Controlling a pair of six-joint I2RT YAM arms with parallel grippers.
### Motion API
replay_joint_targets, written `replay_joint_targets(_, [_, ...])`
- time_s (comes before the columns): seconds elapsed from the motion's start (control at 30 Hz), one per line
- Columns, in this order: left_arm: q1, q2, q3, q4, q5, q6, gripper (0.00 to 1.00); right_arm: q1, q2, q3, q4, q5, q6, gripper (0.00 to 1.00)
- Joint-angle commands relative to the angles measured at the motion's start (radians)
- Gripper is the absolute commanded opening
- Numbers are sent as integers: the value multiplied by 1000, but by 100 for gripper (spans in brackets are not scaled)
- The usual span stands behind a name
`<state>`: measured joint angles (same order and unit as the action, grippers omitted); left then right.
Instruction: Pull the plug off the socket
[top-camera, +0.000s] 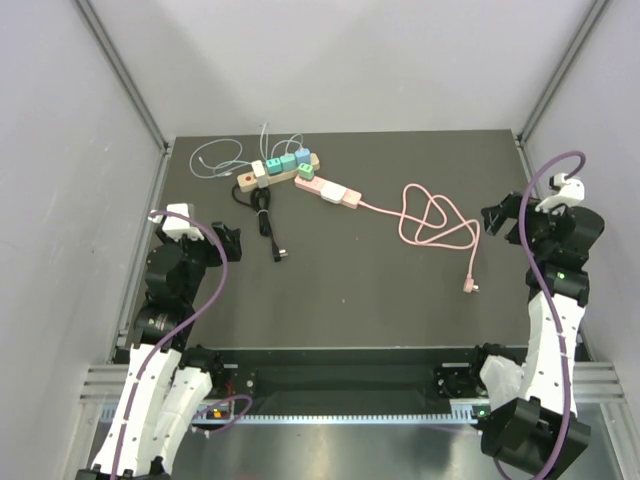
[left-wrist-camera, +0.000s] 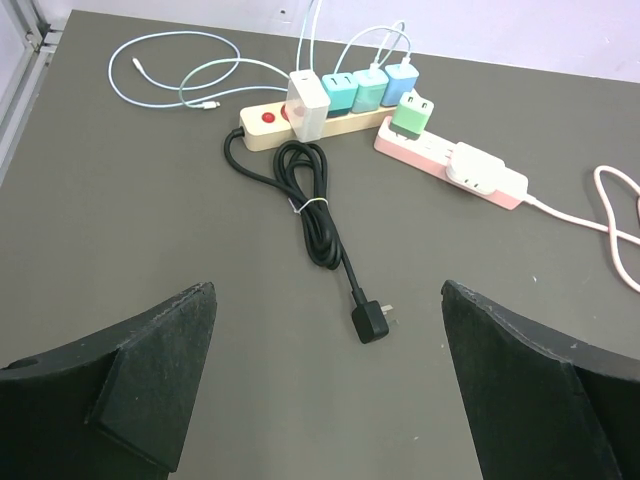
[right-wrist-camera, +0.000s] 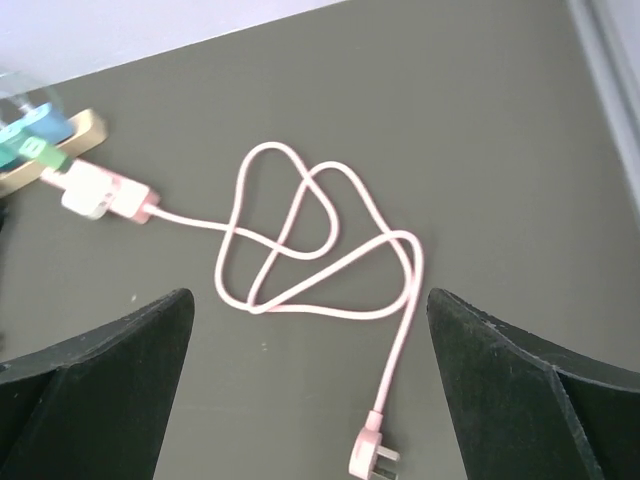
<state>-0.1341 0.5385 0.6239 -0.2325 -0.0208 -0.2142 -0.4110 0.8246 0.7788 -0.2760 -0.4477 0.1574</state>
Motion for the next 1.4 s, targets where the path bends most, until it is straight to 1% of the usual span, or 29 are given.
replay_joint_targets(0.0, [-7, -11, -7, 50, -14, 6, 99, -12, -21, -19, 82, -162, -48, 100])
replay_joint_targets(0.13, [-10, -12, -9, 50, -15, 7, 99, -5, -22, -96, 155, -376, -151, 100])
replay_joint_targets(0.17, [-10, -12, -7, 48, -14, 7, 99, 1, -16, -101, 153, -476, -218, 100])
replay_joint_targets(0.2, [-10, -11, -7, 50, -14, 7, 99, 20, 1, -95, 137, -524, -342, 100])
replay_joint_targets(0.23, [-10, -11, -9, 50, -14, 7, 99, 32, 14, -60, 91, -567, -420, 100])
replay_joint_targets(0.27, [-10, -11, -9, 51, -13, 7, 99, 52, 28, -34, -13, -606, -500, 100])
replay_joint_targets(0.3, [-10, -12, -9, 51, -13, 7, 99, 99, 68, -1, -100, -609, -692, 100])
replay_joint_targets(0.33, [-12, -14, -9, 51, -13, 7, 99, 135, 91, 63, -164, -594, -755, 100])
replay_joint_targets(0.37, [-12, -12, -9, 51, -13, 7, 99, 171, 114, 88, -217, -530, -798, 100])
replay_joint_targets(0.4, [-12, -12, -9, 53, -13, 7, 99, 251, 166, 112, -233, -495, -882, 100])
replay_joint_targets(0.47, [-12, -12, -9, 53, -18, 10, 99, 335, 227, 171, -244, -373, -939, 100])
replay_joint_targets(0.53, [-12, -12, -7, 51, -21, 10, 99, 457, 342, 239, -258, -306, -1034, 100])
replay_joint_targets(0.57, [-12, -11, -9, 50, -22, 10, 99, 486, 381, 266, -268, -295, -1062, 100])
replay_joint_targets(0.6, [-12, -11, -7, 50, -24, 12, 99, 538, 474, 293, -270, -283, -1108, 100])
replay_joint_targets(0.67, [-13, -11, -9, 50, -27, 15, 99, 587, 569, 391, -270, -221, -1133, 100])
replay_joint_targets(0.7, [-12, -9, -9, 50, -28, 15, 99, 630, 669, 430, -272, -198, -1145, 100])
replay_joint_targets(0.77, [-10, -9, -10, 48, -33, 16, 99, 666, 775, 558, -285, -135, -1150, 100])
replay_joint_targets(0.8, [-12, -5, -9, 47, -33, 16, 99, 696, 877, 653, -307, -122, -1148, 100])
replay_joint_targets(0.83, [-12, -5, -9, 48, -34, 18, 99, 712, 928, 703, -316, -94, -1145, 100])
replay_joint_targets(0.87, [-10, -3, -9, 48, -34, 19, 99, 724, 977, 750, -319, -74, -1135, 100])
replay_joint_targets(0.9, [-10, -2, -9, 48, -37, 21, 99, 748, 1071, 795, -319, -56, -1109, 100])
replay_joint_targets(0.93, [-10, 0, -9, 50, -38, 19, 99, 759, 1112, 883, -322, -16, -1096, 100])
replay_joint_targets(0.97, [-10, 0, -9, 50, -39, 22, 99, 768, 1158, 930, -322, 9, -1081, 100])
replay_joint_targets(1.0, [-10, 6, -10, 48, -41, 22, 99, 785, 1244, 977, -327, 35, -1043, 99])
replay_joint_targets(1.03, [-10, 8, -9, 50, -41, 22, 99, 791, 1287, 1082, -353, 75, -1027, 100])
replay_joint_targets(1.07, [-10, 11, -9, 48, -41, 24, 99, 796, 1330, 1138, -380, 78, -1018, 99])
replay_joint_targets(1.1, [-10, 15, -7, 50, -39, 24, 99, 801, 1407, 1239, -399, 78, -1001, 100])
replay_joint_targets(1.2, [-10, 23, -9, 51, -38, 26, 99, 819, 1491, 1318, -420, 64, -995, 100])
replay_joint_targets(1.37, [-10, 34, -9, 51, -39, 29, 99, 841, 1548, 1343, -397, 83, -998, 100])
